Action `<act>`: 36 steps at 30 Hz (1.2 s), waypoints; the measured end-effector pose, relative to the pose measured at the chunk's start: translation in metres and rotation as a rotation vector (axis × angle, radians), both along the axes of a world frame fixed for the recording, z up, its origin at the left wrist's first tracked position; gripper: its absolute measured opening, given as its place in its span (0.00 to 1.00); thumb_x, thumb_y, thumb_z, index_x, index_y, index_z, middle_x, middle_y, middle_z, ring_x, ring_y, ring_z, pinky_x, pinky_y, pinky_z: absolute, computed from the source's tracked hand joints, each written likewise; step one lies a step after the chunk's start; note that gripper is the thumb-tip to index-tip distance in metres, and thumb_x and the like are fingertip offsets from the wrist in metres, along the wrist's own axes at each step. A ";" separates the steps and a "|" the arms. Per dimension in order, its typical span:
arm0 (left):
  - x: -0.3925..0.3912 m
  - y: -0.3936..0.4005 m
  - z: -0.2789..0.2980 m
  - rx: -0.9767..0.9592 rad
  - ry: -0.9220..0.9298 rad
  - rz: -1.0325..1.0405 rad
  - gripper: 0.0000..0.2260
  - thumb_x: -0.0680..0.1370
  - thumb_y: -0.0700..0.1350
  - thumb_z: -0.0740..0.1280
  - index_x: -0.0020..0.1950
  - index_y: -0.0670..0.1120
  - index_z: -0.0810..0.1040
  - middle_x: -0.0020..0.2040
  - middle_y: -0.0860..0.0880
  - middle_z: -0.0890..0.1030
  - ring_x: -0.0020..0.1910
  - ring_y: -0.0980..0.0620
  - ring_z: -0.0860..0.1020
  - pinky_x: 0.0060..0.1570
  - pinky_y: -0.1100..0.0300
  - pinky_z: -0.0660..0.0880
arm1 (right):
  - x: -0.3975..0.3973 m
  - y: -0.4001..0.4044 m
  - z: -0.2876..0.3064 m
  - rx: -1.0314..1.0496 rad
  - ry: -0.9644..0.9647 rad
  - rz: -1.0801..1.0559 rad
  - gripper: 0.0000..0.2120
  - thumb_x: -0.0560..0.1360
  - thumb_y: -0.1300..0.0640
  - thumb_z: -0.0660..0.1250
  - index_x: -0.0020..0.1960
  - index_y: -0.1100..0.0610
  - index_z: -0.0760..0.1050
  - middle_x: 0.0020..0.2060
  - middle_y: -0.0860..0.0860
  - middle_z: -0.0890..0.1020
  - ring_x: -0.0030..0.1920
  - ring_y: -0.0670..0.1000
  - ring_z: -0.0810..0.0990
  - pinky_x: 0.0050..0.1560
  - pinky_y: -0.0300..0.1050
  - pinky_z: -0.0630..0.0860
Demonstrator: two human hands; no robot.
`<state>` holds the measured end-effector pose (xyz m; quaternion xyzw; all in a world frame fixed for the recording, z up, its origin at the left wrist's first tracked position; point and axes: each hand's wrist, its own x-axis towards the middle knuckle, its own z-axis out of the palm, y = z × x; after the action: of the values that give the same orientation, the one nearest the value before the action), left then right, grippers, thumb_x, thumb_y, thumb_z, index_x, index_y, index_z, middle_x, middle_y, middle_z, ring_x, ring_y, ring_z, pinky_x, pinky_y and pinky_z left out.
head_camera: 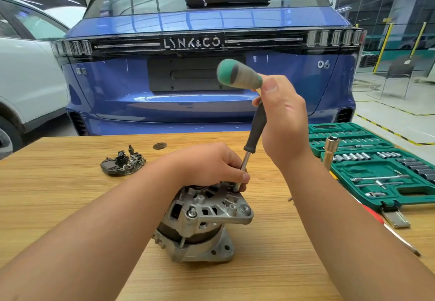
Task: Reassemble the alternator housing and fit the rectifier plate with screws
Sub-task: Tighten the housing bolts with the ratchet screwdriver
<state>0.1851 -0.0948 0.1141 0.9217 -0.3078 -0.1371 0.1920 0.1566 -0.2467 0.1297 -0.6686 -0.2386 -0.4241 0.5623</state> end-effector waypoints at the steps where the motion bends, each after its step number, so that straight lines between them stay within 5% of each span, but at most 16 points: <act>1: 0.000 0.000 0.000 -0.004 0.006 -0.005 0.10 0.81 0.60 0.66 0.45 0.61 0.85 0.41 0.61 0.84 0.36 0.61 0.79 0.42 0.58 0.74 | 0.000 0.000 0.001 -0.039 -0.015 -0.024 0.12 0.83 0.47 0.54 0.48 0.37 0.75 0.40 0.39 0.74 0.44 0.39 0.74 0.48 0.33 0.67; 6: 0.001 0.001 0.001 0.005 -0.001 -0.018 0.10 0.80 0.61 0.66 0.45 0.62 0.85 0.43 0.61 0.84 0.42 0.59 0.81 0.50 0.52 0.78 | -0.002 -0.009 0.006 -0.203 -0.071 -0.048 0.10 0.83 0.49 0.56 0.54 0.46 0.76 0.42 0.37 0.75 0.47 0.38 0.75 0.49 0.29 0.67; 10: 0.001 0.001 0.000 0.003 0.000 -0.033 0.10 0.80 0.60 0.66 0.45 0.61 0.85 0.39 0.62 0.83 0.35 0.64 0.77 0.40 0.58 0.71 | -0.005 -0.018 0.011 -0.224 -0.022 -0.066 0.07 0.83 0.51 0.61 0.55 0.46 0.78 0.38 0.40 0.76 0.42 0.40 0.75 0.44 0.30 0.68; 15: 0.001 0.001 0.000 0.042 -0.024 -0.059 0.09 0.80 0.62 0.66 0.47 0.63 0.84 0.39 0.61 0.82 0.34 0.65 0.76 0.39 0.60 0.69 | -0.010 -0.027 0.024 -0.163 0.200 -0.196 0.07 0.76 0.53 0.69 0.46 0.40 0.79 0.30 0.42 0.81 0.33 0.45 0.80 0.35 0.44 0.77; 18: 0.001 0.000 0.000 0.061 -0.041 -0.064 0.10 0.81 0.62 0.64 0.47 0.63 0.84 0.37 0.61 0.81 0.31 0.64 0.74 0.37 0.60 0.68 | -0.009 -0.031 0.029 0.214 0.575 0.160 0.08 0.77 0.61 0.67 0.55 0.54 0.79 0.27 0.47 0.79 0.28 0.48 0.78 0.34 0.45 0.78; 22: 0.000 0.001 0.001 0.062 -0.047 -0.048 0.10 0.81 0.62 0.64 0.47 0.63 0.84 0.37 0.62 0.81 0.32 0.64 0.75 0.37 0.60 0.68 | -0.009 -0.027 0.029 0.744 0.874 0.819 0.18 0.75 0.54 0.63 0.62 0.60 0.75 0.34 0.48 0.80 0.31 0.48 0.77 0.44 0.45 0.74; 28: -0.001 0.001 0.002 0.024 -0.024 -0.011 0.11 0.82 0.59 0.64 0.46 0.60 0.85 0.42 0.68 0.82 0.39 0.70 0.77 0.40 0.62 0.68 | -0.003 -0.004 0.021 1.014 0.656 0.661 0.05 0.77 0.61 0.69 0.44 0.55 0.75 0.37 0.49 0.80 0.37 0.49 0.80 0.49 0.44 0.73; 30: -0.002 0.000 0.002 0.007 -0.009 -0.008 0.13 0.83 0.59 0.63 0.45 0.60 0.85 0.42 0.68 0.83 0.39 0.70 0.78 0.40 0.62 0.68 | -0.002 0.003 0.011 0.809 0.365 0.292 0.13 0.76 0.68 0.69 0.40 0.51 0.73 0.40 0.48 0.81 0.42 0.46 0.80 0.50 0.41 0.72; 32: -0.003 0.000 0.002 0.011 -0.008 -0.013 0.13 0.83 0.59 0.63 0.45 0.60 0.85 0.43 0.66 0.83 0.39 0.68 0.78 0.41 0.62 0.69 | 0.000 0.007 -0.001 0.369 0.050 -0.109 0.15 0.76 0.70 0.68 0.45 0.49 0.76 0.45 0.48 0.80 0.46 0.43 0.79 0.51 0.36 0.73; 34: -0.004 0.001 0.002 0.019 -0.024 -0.014 0.12 0.82 0.60 0.63 0.46 0.61 0.85 0.44 0.63 0.84 0.41 0.63 0.79 0.43 0.59 0.73 | 0.002 0.010 -0.009 0.048 -0.161 -0.238 0.14 0.75 0.72 0.66 0.52 0.55 0.78 0.48 0.54 0.80 0.49 0.47 0.79 0.53 0.36 0.73; 36: -0.004 0.002 0.002 0.012 -0.023 -0.006 0.12 0.82 0.60 0.63 0.46 0.61 0.85 0.44 0.62 0.84 0.42 0.61 0.80 0.45 0.57 0.74 | 0.002 0.010 -0.011 -0.051 -0.195 -0.187 0.12 0.77 0.68 0.64 0.57 0.58 0.78 0.51 0.57 0.79 0.51 0.46 0.77 0.53 0.34 0.71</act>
<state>0.1810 -0.0924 0.1164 0.9234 -0.3122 -0.1288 0.1826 0.1582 -0.2363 0.1184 -0.6575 -0.2393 -0.5317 0.4773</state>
